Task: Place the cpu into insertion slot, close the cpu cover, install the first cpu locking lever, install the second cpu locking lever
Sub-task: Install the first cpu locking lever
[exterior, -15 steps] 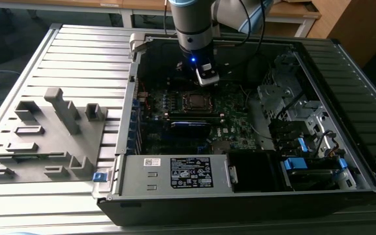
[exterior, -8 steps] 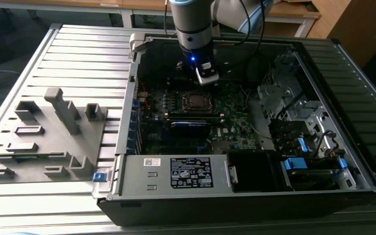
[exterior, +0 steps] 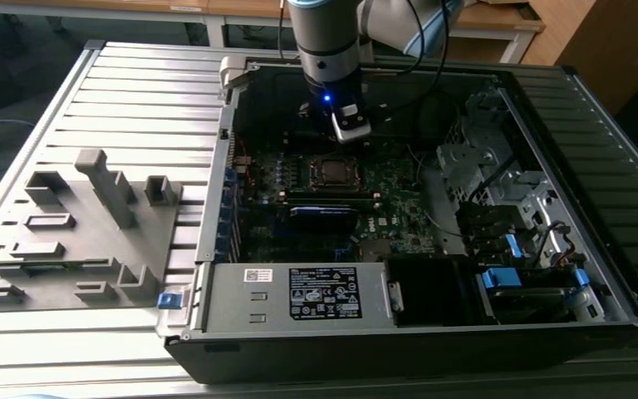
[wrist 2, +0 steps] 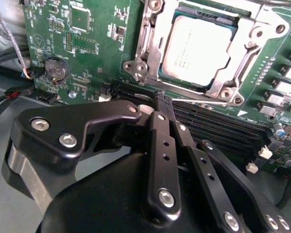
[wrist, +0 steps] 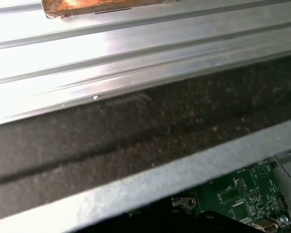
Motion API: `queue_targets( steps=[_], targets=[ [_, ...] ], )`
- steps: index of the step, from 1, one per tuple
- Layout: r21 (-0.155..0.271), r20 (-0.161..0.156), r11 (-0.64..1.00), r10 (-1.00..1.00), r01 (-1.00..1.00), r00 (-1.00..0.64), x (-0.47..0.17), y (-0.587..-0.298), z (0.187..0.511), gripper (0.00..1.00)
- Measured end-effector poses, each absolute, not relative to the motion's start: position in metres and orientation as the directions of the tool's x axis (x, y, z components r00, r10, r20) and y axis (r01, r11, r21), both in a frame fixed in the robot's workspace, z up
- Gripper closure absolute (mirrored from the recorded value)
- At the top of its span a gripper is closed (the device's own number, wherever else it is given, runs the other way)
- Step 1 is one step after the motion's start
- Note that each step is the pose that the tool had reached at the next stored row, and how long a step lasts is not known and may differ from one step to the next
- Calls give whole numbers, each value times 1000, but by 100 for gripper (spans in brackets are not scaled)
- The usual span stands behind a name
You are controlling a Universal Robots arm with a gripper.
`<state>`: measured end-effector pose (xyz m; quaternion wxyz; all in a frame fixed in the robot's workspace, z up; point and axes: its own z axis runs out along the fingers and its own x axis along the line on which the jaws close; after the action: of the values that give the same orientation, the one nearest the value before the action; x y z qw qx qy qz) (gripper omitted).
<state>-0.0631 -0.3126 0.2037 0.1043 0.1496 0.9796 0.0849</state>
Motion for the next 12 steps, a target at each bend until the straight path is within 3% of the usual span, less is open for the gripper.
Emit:
queue_targets(
  steps=[12],
  targets=[
    [210, -175, 937, 318, 280, -932, -64, -312, 203, 89]
  ],
)
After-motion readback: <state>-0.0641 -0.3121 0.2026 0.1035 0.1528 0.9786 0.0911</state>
